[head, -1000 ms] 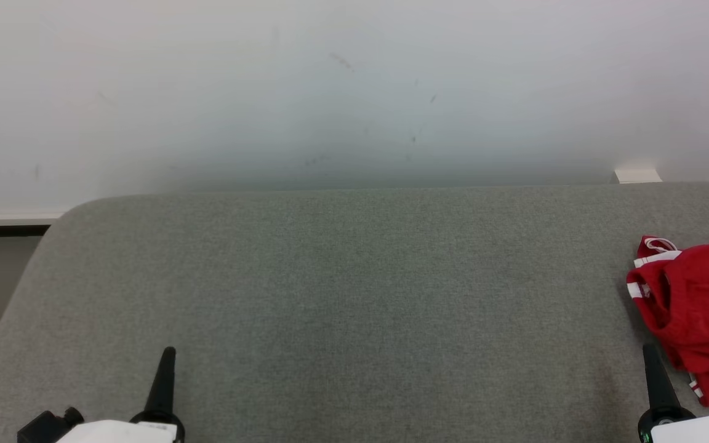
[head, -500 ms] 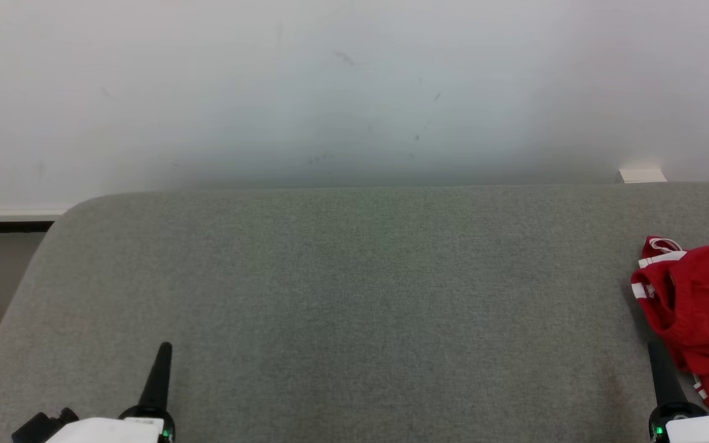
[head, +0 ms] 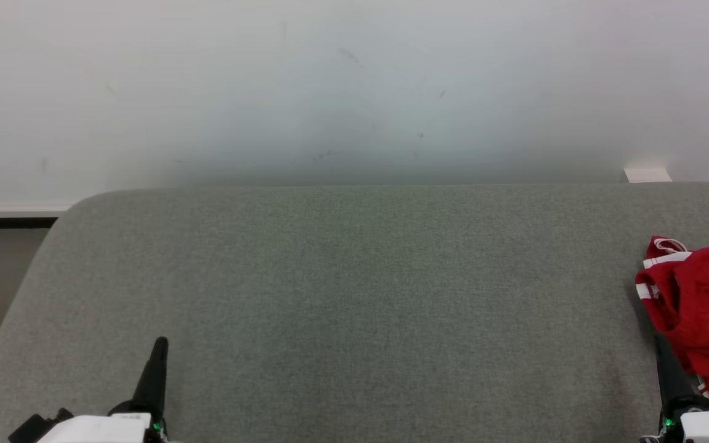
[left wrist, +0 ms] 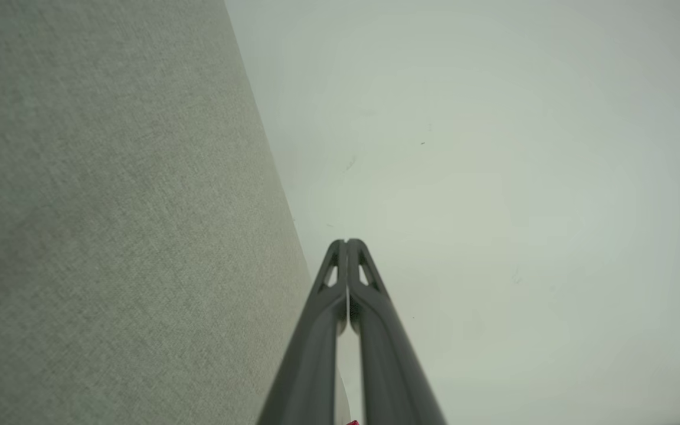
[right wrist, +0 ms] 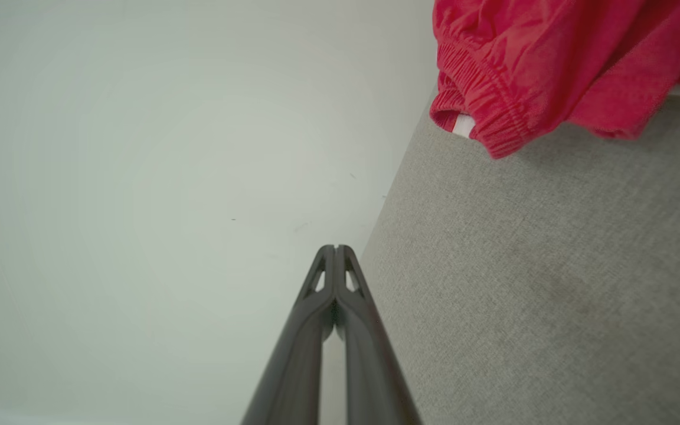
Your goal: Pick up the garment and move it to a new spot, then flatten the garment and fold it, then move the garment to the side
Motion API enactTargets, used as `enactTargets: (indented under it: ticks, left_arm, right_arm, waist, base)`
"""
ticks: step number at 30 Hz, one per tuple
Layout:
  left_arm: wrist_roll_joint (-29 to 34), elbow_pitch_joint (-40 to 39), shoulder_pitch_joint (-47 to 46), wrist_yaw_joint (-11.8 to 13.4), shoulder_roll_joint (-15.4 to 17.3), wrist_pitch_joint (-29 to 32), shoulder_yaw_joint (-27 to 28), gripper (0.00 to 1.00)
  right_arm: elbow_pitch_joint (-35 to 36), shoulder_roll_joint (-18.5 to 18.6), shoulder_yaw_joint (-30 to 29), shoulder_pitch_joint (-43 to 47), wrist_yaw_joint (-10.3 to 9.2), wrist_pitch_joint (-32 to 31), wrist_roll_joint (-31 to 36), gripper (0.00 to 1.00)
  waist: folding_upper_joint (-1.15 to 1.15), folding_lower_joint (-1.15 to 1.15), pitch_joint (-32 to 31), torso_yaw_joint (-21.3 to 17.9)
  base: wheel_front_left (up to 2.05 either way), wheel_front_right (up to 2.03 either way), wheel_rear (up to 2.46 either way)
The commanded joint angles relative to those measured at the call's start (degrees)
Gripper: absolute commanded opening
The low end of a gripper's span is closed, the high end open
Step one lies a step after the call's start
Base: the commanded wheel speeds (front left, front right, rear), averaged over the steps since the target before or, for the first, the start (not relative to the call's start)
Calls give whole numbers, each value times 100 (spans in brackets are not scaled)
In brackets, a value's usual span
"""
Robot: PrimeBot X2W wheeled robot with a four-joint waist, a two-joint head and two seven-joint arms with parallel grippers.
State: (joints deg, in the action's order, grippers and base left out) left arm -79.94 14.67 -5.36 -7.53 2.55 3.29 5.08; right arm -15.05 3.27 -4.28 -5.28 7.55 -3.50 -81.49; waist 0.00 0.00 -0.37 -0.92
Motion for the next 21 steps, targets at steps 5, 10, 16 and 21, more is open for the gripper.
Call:
enactTargets:
  ticks: [5, 10, 16, 21]
  left_arm:
    - [-339, -44, -77, 6, 46, 99, 58, 0]
    - [-572, -50, -86, 7, 48, 156, 84, 0]
    - [-763, -57, -95, 7, 49, 213, 107, 0]
    - [-975, -64, -98, 7, 49, 266, 127, 0]
  right_arm:
    - [58, -13, -87, -90, -10, -84, -312, 0]
    - [76, -18, -122, -98, -9, -143, -483, 0]
    - [88, -26, -158, -103, -10, -193, -677, 0]
    - [105, -34, -195, -113, -10, -242, -834, 0]
  waist:
    - [0, 0, 11, 19]
    - [0, 0, 20, 35]
    - [0, 0, 30, 50]
    - [0, 0, 39, 65]
  base:
    - [0, 0, 0]
    - [0, 0, 0]
    - [0, 0, 0]
    - [0, 0, 0]
